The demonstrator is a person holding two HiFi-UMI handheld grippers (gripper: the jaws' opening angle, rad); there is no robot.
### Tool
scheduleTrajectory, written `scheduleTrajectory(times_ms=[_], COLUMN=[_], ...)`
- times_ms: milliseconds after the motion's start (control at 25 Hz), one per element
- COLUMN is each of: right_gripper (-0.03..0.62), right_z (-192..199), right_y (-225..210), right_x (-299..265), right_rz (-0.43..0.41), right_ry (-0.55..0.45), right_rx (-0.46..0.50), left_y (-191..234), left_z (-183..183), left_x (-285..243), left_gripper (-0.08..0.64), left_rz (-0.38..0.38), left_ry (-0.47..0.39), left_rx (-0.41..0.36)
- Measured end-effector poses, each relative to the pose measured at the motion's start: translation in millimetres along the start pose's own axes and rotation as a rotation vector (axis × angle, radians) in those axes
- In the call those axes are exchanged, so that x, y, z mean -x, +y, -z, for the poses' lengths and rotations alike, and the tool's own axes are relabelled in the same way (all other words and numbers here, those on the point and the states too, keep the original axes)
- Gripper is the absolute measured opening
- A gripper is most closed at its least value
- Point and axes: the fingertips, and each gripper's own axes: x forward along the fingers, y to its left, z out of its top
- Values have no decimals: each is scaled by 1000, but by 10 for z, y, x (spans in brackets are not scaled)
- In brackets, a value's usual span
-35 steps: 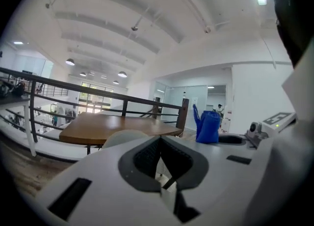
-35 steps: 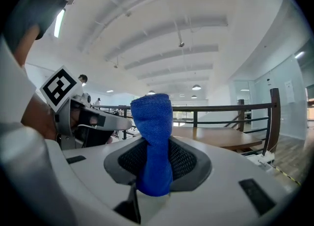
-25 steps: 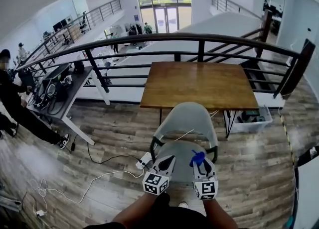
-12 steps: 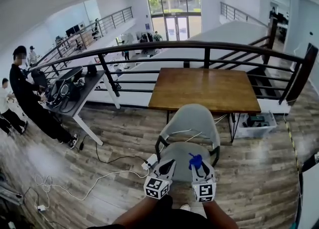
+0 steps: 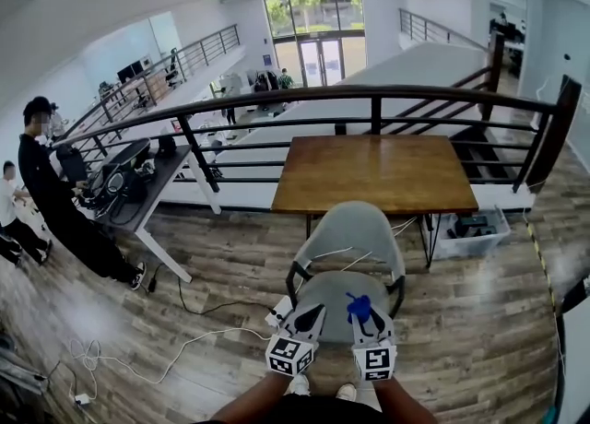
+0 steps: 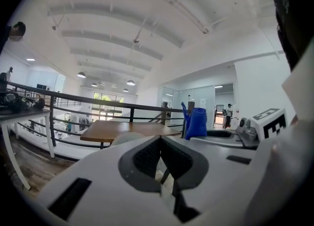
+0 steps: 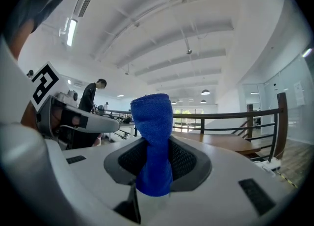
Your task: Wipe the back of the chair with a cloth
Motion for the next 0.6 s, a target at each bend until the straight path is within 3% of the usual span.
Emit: scheduleTrajectory(times_ms=[600], right_gripper=[117], right_z=[-81], right_y=[213], right_x=[-166], right_rz=[45], right_ry=[24], right_rx=[18], left_y=[263], left_z=[-25], left_x=[95], left_gripper=[-2], left_rz=[38], left_ry=[-1], left_rx=[-16])
